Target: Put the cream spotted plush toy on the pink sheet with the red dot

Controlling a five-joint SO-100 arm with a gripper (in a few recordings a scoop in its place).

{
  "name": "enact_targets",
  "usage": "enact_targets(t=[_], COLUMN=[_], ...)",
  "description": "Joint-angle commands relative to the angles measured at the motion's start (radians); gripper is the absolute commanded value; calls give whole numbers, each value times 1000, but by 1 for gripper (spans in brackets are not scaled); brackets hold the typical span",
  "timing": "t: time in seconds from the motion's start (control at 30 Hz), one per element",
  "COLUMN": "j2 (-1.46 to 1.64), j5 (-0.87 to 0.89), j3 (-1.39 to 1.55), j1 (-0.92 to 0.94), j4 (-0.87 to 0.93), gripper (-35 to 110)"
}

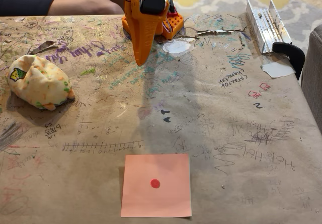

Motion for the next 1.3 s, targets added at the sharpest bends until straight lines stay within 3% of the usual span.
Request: enact_targets(t=[0.0,0.8,0.9,1.07,1.27], j2=[3,3,2,-48,-345], j5=[-2,3,-26,-158,-278], j3=[-2,-35,-81,-143,-169], j1=[28,61,149,396,637], j4=[-12,-12,-12,-25,-241], gripper=[0,0,0,26,34])
